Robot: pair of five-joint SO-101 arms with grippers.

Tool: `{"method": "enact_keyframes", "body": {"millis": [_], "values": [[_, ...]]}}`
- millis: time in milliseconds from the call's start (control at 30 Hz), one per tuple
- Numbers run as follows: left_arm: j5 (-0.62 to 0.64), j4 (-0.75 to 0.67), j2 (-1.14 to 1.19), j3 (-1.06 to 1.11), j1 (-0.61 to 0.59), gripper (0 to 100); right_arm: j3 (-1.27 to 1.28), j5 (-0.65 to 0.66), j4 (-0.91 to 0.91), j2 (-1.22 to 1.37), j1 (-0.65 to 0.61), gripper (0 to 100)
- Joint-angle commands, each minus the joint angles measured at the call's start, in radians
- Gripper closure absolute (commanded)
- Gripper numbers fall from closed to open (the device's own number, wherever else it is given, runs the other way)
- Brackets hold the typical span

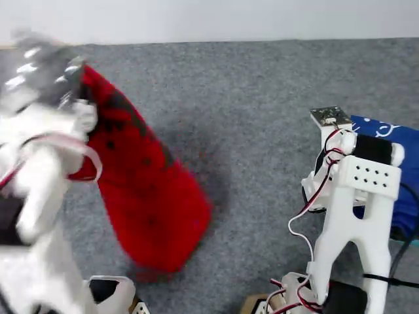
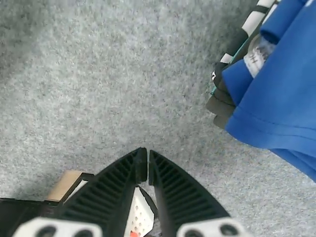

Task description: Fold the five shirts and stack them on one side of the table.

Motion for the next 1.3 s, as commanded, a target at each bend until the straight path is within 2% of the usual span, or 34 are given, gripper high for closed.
{"method": "enact_keyframes", "body": {"millis": [0,100,200,300,433,567,733,833,1000,1167,1267], "values": [[-0.017,-0.011,0.075,0.288,0.006,100,-0.008,0.008,-0.005,-0.031,-0.008,98.9],[-0.081,-0.127,0.218,0.515,-0.011,100,-0.008,0.008,-0.027,-0.031,-0.038,98.9],[-0.104,-0.284,0.402,0.613,-0.074,100,-0.008,0.006,-0.031,-0.03,-0.104,98.9],[-0.104,-0.365,0.597,0.545,-0.175,100,-0.011,0.006,-0.041,-0.01,-0.162,98.9],[-0.104,-0.371,0.85,0.334,-0.333,100,-0.014,-0.009,-0.041,0.044,-0.236,98.9],[-0.127,-0.255,1.037,0.081,-0.482,99,-0.044,-0.06,-0.039,0.096,-0.321,98.9],[-0.204,-0.031,1.157,-0.186,-0.569,90,-0.137,-0.114,-0.028,0.189,-0.473,98.2],[-0.259,0.061,1.175,-0.28,-0.577,88,-0.209,-0.158,0.004,0.257,-0.553,90.3],[-0.328,0.21,1.174,-0.433,-0.571,88,-0.338,-0.328,0.039,0.346,-0.662,76.5],[-0.299,0.226,1.154,-0.565,-0.628,88,-0.436,-0.411,0.039,0.407,-0.825,74.2],[-0.298,0.226,1.125,-0.573,-0.669,88,-0.459,-0.514,0.039,0.453,-0.938,74.1]]}}
